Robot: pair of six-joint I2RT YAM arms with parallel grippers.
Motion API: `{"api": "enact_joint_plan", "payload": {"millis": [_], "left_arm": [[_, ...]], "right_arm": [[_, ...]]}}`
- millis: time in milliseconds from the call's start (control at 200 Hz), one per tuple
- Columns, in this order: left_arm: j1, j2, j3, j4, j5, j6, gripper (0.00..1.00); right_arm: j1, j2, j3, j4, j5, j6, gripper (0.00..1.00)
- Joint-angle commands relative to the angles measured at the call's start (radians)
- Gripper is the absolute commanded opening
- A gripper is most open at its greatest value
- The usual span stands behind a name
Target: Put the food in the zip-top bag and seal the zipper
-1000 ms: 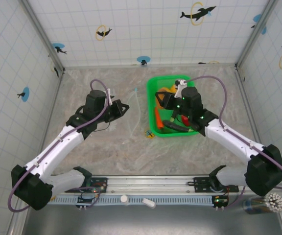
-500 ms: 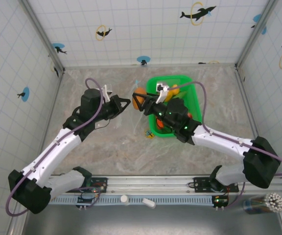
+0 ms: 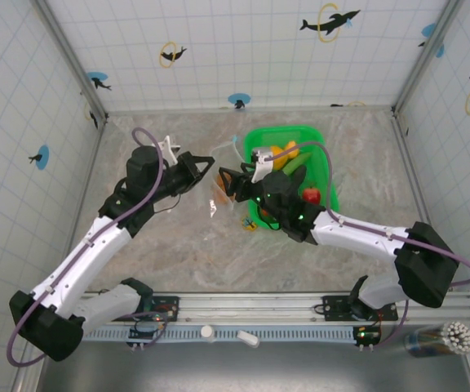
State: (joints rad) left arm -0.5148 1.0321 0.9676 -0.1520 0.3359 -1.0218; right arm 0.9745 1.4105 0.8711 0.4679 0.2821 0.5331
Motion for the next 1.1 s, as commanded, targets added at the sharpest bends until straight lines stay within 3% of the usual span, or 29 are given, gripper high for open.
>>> {"api": "enact_joint_plan", "payload": {"millis": [0, 315, 415, 576, 726, 796, 1096], "left_arm": [[0.010, -0.009, 0.022, 0.020, -0.002, 0.006, 0.00], [0.009, 0.009, -0.022, -0.058, -0.063, 0.085, 0.00], [0.010, 0.014, -0.051, -0.054, -0.076, 0.092, 0.00], [0.009, 0.038, -0.063, -0.074, -0.104, 0.120, 0.00], [0.010, 0.054, -0.061, -0.072, -0.115, 0.138, 0.00], [0.009, 0.064, -0.058, -0.064, -0.109, 0.146, 0.00], [0.012, 0.094, -0.044, -0.064, -0.072, 0.176, 0.00]], "right_arm": [[-0.002, -0.025, 0.037, -0.041, -0.016, -0.048, 0.78], [-0.062, -0.085, 0.112, -0.129, -0.156, -0.095, 0.73], [-0.153, -0.112, 0.104, -0.191, -0.195, -0.051, 0.73], [-0.354, -0.086, 0.089, -0.258, -0.446, 0.024, 0.74], [-0.413, 0.063, 0.250, -0.571, -0.278, -0.195, 0.82], [-0.439, 0.159, 0.304, -0.621, -0.199, -0.280, 0.83], [-0.474, 0.569, 0.661, -0.814, -0.090, -0.428, 0.86]]}}
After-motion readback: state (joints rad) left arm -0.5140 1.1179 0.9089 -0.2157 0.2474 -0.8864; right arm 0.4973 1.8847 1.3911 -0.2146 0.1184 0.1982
